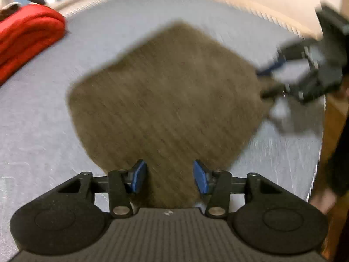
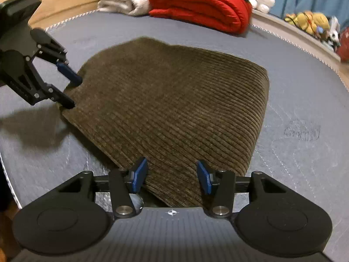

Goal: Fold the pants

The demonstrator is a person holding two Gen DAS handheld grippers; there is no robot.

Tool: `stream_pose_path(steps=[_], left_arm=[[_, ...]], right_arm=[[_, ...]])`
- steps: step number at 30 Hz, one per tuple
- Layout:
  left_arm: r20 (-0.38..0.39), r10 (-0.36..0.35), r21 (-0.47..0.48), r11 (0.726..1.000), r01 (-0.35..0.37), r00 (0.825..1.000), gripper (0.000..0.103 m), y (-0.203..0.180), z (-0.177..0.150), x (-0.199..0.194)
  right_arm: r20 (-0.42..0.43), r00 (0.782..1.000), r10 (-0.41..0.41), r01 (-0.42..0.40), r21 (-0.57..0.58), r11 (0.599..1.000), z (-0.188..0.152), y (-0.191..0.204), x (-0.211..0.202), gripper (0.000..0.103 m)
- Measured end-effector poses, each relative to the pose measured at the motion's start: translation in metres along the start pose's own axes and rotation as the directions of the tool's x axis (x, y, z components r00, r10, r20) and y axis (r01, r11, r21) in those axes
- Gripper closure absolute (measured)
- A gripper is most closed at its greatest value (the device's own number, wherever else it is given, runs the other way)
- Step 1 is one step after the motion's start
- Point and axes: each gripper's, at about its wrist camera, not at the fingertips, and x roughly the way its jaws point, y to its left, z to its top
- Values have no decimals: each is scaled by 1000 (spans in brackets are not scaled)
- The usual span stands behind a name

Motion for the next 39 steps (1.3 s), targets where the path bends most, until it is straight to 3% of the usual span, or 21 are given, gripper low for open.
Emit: stream_pose_path(steps=[2,4,5,6,7,8,9,12,16,20,24,29,31,34,39], left_arm=[[79,16,-92,996,-9,997,49,16,11,-11],[161,76,-164,985,-50,984,52,26,22,-13],[176,86,-185,981,-53,981,60,30,23,-12],[160,87,-203,978,-53,983,65,34,24,-6],[87,94,-225,972,-72,992,77,37,23,9],[-28,109,-239,965,-112,994,76,41,20,31],[-81,106,-242,962,-123,991,76,42,16,46],[-86,103,-244,962,-121,991,76,42,23,50],[-66,92,-251,962,-105,994,76,44,18,53],[-52,98,-255,961,-109,994,76,45,12,43],[-50,109,-250,961,-118,993,76,43,10,38],[-45,123,-232,964,-130,991,75,42,9,34],[-44,133,-219,966,-139,990,69,42,9,32],[-38,167,-216,961,-171,985,49,43,10,24],[43,191,-288,942,-171,981,41,46,11,-1]], right_arm=[[42,999,-22,21,28,999,8,-3,-3,51],[103,993,-63,57,65,996,20,-11,-6,49],[134,988,-82,68,105,992,27,-17,-6,49],[163,982,-100,75,150,986,34,-25,-5,48],[190,975,-119,81,195,977,41,-33,-3,48],[215,966,-146,92,244,965,41,-40,-2,47],[229,957,-180,107,296,949,48,-49,2,45],[220,939,-264,144,447,883,66,-84,30,45],[182,947,-265,124,553,824,85,-112,72,46],[47,938,-343,270,520,810,98,-117,127,49],[-50,936,-349,309,592,745,95,-136,172,50],[-92,918,-387,367,571,734,100,-138,191,50],[-84,916,-393,368,569,736,101,-137,191,50],[-42,912,-409,351,597,722,96,-129,168,47],[62,849,-524,446,446,776,110,-92,112,42]])
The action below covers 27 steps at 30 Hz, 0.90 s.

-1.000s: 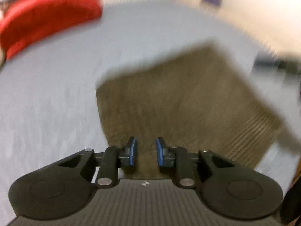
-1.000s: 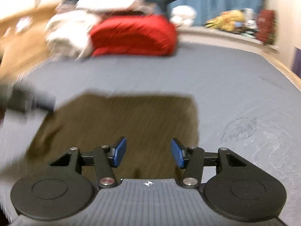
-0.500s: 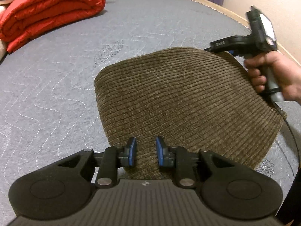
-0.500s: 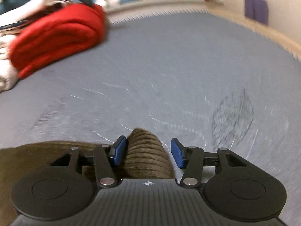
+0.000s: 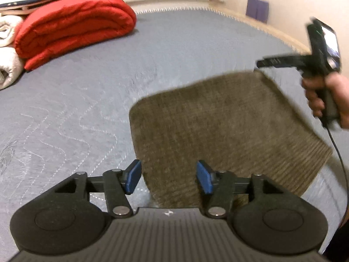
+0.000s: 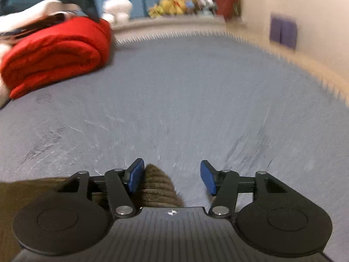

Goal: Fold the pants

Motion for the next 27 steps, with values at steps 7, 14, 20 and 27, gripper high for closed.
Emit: stream_pose_path(steps=[7,14,20,27], left_arm=[[54,-93,95,992,87,994,41,-19,-11,-24],[-111,-46,124,990,60,993,34,-26,-34,4],[56,-9,31,999,7,998,20,-40,-21,-42],[151,87,-94,993,-74,985,9,-70,-9,-91]], right_arm=[[54,980,194,-182,-168,969,-23,9,-107,29],[-259,939,225,-285,-223,932,-103,7,-104,28],[-63,976,210,-218,-170,961,-80,-1,-160,17],[82,980,180,-174,-77,982,-71,14,-238,1]])
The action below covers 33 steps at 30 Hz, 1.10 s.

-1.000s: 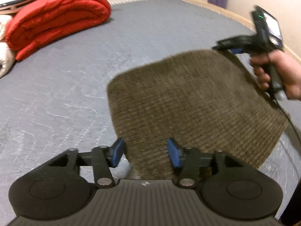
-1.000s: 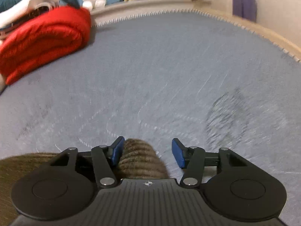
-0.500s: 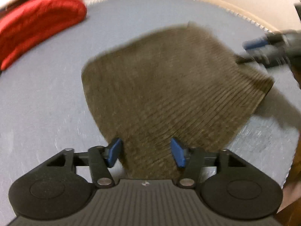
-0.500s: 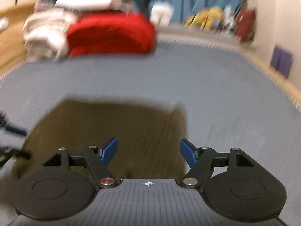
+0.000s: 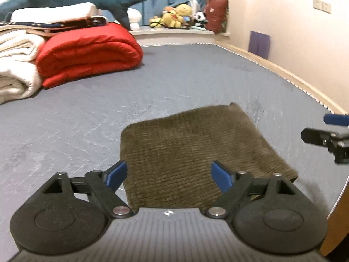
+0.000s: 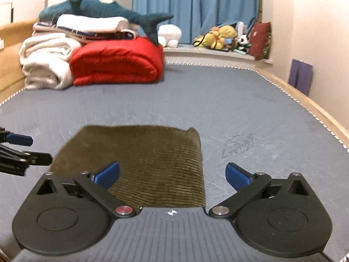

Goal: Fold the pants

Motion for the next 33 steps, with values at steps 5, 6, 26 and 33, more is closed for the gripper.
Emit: stream_pose_path(steps=[5,6,26,33], left_arm=[[-37,68,-146,987,-73,997,0,-9,3,-28],[-25,71,-149,986,-74,997,0,-14,-1,-38],[-123,146,-224,960,-171,982,0,-28,-46,6],[-145,126,-211,965,-155,981,0,-35,-51,14]], right_arm=[[77,997,33,-38,60,997,-6,0,-36,1],[81,996,31,-36,67,997,-12,1,-36,1],[-50,999,6,-5,31,1000,-48,21,15,1],[-56,998,-4,5,18,1000,-50,19,16,1]])
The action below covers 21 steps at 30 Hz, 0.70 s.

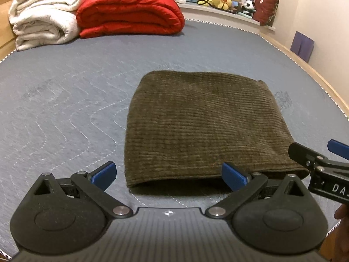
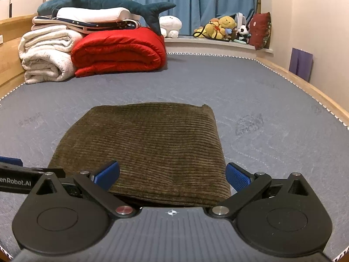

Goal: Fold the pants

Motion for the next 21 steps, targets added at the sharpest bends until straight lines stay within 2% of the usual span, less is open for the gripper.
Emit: stream_pose_path(steps=[21], left_arm=[[-4,-8,8,1000,8,1000,0,-2,-5,0]], right_arm=[[22,1000,-8,8,-15,1000,-1,3,-5,1]])
